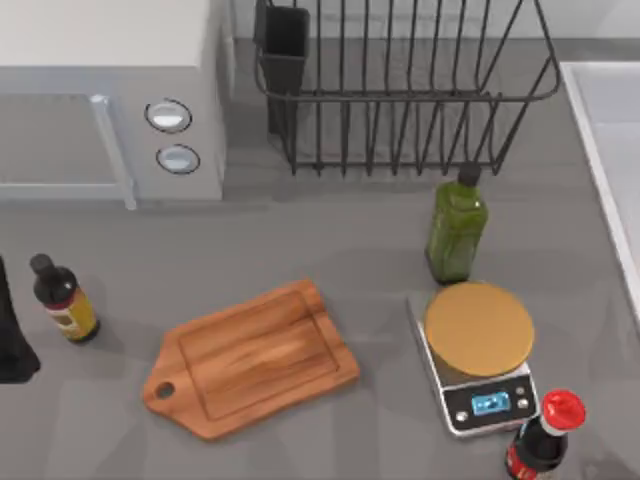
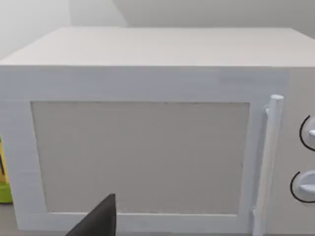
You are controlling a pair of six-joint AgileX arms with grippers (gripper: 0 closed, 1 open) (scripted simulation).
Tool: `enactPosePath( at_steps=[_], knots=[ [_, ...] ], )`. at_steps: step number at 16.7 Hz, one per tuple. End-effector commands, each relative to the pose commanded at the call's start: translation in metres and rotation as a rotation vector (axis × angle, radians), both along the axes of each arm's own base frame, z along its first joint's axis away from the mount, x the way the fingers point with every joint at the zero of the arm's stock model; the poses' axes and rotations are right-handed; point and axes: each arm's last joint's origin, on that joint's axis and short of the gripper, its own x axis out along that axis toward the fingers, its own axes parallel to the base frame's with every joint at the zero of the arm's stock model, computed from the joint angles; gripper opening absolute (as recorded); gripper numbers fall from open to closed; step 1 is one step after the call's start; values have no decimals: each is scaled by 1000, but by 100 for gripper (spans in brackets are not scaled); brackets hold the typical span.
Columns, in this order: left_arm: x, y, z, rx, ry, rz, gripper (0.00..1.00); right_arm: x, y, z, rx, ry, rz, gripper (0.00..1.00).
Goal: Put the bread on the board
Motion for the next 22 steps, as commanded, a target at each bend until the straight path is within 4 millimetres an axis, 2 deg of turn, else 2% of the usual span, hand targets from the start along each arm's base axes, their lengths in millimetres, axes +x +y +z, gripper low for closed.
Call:
enactPosePath(
  at_steps=[3, 5, 8, 10, 13, 15, 19, 22],
  knots=[
    [0, 0, 1, 2, 12, 3, 100, 0, 0, 0, 0, 0, 0, 100],
    [1, 2, 9, 13, 62, 13, 100, 0, 0, 0, 0, 0, 0, 100],
    [6, 5, 34, 43, 187, 30, 100, 0, 0, 0, 0, 0, 0, 100],
    [17, 7, 56, 67, 305, 35, 100, 0, 0, 0, 0, 0, 0, 100],
    [50, 16, 80, 101, 558, 34, 100, 0, 0, 0, 0, 0, 0, 100],
    [83, 26, 84, 113, 770, 28, 100, 0, 0, 0, 0, 0, 0, 100],
    [147, 52, 62, 106, 1197, -9, 100, 0, 0, 0, 0, 0, 0, 100],
    [181, 69, 41, 91, 1418, -51, 100, 0, 0, 0, 0, 0, 0, 100]
  ],
)
